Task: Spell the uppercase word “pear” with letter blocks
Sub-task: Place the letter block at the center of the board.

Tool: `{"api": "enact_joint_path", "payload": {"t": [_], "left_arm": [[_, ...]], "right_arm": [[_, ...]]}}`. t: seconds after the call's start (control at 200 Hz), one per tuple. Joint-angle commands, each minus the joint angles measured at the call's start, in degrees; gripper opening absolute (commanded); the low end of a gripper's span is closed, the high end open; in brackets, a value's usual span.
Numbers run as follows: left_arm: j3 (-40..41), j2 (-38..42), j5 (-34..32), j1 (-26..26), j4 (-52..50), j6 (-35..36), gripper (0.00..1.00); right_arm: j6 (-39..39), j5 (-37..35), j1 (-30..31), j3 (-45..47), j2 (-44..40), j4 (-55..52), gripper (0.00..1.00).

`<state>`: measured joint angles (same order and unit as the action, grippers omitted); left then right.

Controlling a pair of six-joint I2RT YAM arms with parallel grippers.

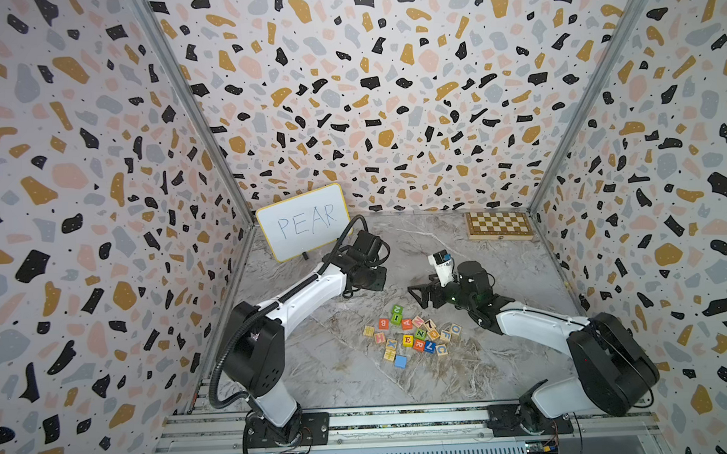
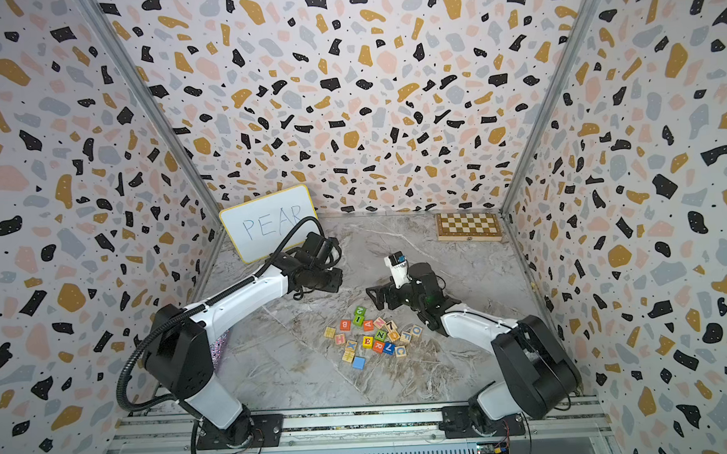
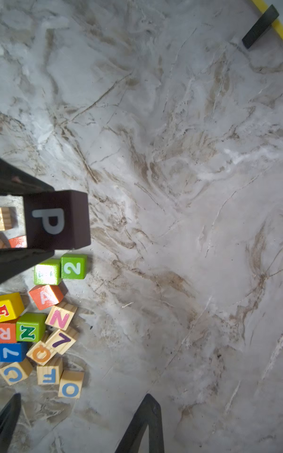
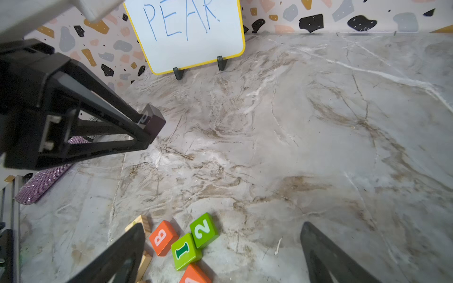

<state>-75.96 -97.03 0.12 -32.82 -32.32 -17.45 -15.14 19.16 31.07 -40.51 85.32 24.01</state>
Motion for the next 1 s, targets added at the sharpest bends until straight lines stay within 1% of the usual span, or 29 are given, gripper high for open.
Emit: {"api": "enact_joint_path", "payload": {"t": [0.0,0.185,0.451,0.641,0.731,0.991], "left_arm": [[-2.6,-2.6,0.3,1.4,1.7,1.9,0.17],[-6.4,-8.7,0.7,3.5,2.3,1.9,0.17],[-9.7,-15.4,0.8,5.1,3.5,1.2,0.17],[-11.9,-19.3,0.8,5.4,2.5,-0.2,0.20],[-13.4,-21.2,0.9,5.4,1.4,-1.0,0.22],[-15.5,-24.2,0.4,5.5,0.1,-2.7,0.21]], "right_arm": [[2.3,2.4,0.6,-6.4,4.1,-3.3,0.99],[1.9,2.7,0.9,-14.5,12.3,-6.5,1.00],[0.3,2.1,0.8,-21.1,20.1,-7.8,0.99],[0.2,2.0,0.9,-23.3,22.8,-8.6,0.98],[0.2,2.1,1.0,-23.1,23.1,-8.4,0.98],[-0.2,2.7,1.3,-22.9,22.9,-7.4,0.98]]}}
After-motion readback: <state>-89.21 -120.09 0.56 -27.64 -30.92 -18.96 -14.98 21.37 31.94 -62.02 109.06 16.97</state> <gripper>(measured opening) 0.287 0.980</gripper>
